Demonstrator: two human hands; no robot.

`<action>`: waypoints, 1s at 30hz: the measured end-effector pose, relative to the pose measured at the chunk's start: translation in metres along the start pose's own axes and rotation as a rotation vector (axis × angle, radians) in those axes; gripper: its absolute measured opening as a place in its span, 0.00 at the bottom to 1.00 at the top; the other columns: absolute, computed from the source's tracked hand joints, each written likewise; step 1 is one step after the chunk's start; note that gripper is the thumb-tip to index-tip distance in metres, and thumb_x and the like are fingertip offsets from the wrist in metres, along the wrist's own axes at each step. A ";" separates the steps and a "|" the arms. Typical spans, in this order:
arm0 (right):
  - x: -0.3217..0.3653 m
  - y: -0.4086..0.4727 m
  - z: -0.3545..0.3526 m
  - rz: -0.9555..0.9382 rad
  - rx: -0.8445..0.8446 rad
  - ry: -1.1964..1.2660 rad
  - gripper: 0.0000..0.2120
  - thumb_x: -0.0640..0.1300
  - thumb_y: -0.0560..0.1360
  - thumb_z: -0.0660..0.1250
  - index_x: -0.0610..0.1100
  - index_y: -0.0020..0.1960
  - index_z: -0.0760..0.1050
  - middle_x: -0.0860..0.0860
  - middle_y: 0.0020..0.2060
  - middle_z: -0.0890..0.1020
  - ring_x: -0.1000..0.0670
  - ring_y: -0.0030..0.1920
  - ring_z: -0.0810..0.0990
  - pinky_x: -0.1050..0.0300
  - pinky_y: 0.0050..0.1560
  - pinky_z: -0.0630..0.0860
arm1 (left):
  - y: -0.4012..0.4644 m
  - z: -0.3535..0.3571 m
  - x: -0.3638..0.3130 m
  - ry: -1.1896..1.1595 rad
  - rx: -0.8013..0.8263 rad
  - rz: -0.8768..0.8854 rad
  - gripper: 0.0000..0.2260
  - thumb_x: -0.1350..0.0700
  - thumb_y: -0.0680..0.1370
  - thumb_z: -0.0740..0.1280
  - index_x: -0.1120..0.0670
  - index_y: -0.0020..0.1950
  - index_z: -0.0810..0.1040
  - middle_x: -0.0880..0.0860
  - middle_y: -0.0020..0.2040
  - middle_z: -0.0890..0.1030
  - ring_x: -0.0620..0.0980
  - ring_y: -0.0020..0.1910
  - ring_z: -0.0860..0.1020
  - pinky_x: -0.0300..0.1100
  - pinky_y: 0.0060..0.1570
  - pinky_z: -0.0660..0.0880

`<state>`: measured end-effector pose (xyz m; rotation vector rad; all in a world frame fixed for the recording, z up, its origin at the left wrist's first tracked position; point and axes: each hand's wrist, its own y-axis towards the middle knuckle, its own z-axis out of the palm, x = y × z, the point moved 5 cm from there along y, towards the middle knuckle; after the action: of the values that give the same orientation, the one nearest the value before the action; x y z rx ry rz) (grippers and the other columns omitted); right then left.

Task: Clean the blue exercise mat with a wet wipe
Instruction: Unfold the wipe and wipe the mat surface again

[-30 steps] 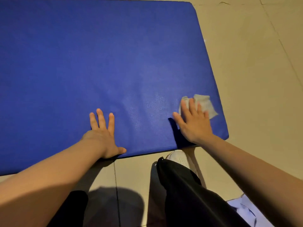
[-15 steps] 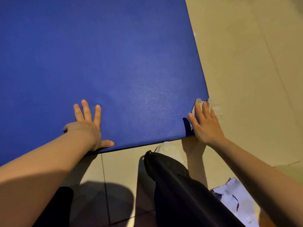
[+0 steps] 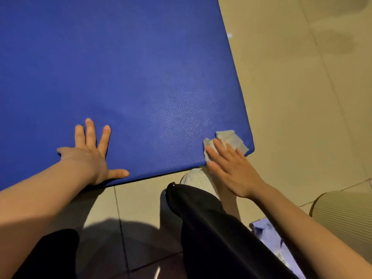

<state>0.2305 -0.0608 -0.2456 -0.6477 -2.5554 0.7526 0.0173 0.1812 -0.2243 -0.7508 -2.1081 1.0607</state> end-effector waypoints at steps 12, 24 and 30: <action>-0.001 -0.001 -0.005 -0.123 0.049 0.166 0.50 0.77 0.68 0.27 0.49 0.80 0.46 0.54 0.79 0.44 0.56 0.77 0.35 0.60 0.75 0.32 | 0.003 0.001 0.000 0.032 -0.058 -0.001 0.53 0.20 0.66 0.48 0.54 0.62 0.17 0.62 0.73 0.25 0.63 0.76 0.35 0.55 0.64 0.68; 0.073 0.009 0.000 -0.235 0.147 -0.067 0.46 0.74 0.69 0.28 0.52 0.80 0.42 0.55 0.79 0.42 0.55 0.78 0.38 0.56 0.74 0.35 | 0.007 0.003 -0.002 0.034 -0.057 0.012 0.56 0.20 0.66 0.49 0.54 0.69 0.19 0.61 0.73 0.25 0.63 0.76 0.34 0.57 0.64 0.68; -0.029 -0.015 -0.020 0.073 0.108 -0.045 0.52 0.76 0.61 0.23 0.52 0.79 0.39 0.55 0.77 0.38 0.54 0.78 0.39 0.53 0.75 0.40 | 0.013 0.007 0.000 0.074 -0.110 0.033 0.55 0.19 0.65 0.47 0.54 0.71 0.20 0.61 0.74 0.26 0.63 0.76 0.36 0.56 0.63 0.68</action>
<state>0.2589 -0.0791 -0.2279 -0.6991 -2.5221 0.9325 0.0142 0.1846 -0.2382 -0.8674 -2.1103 0.9258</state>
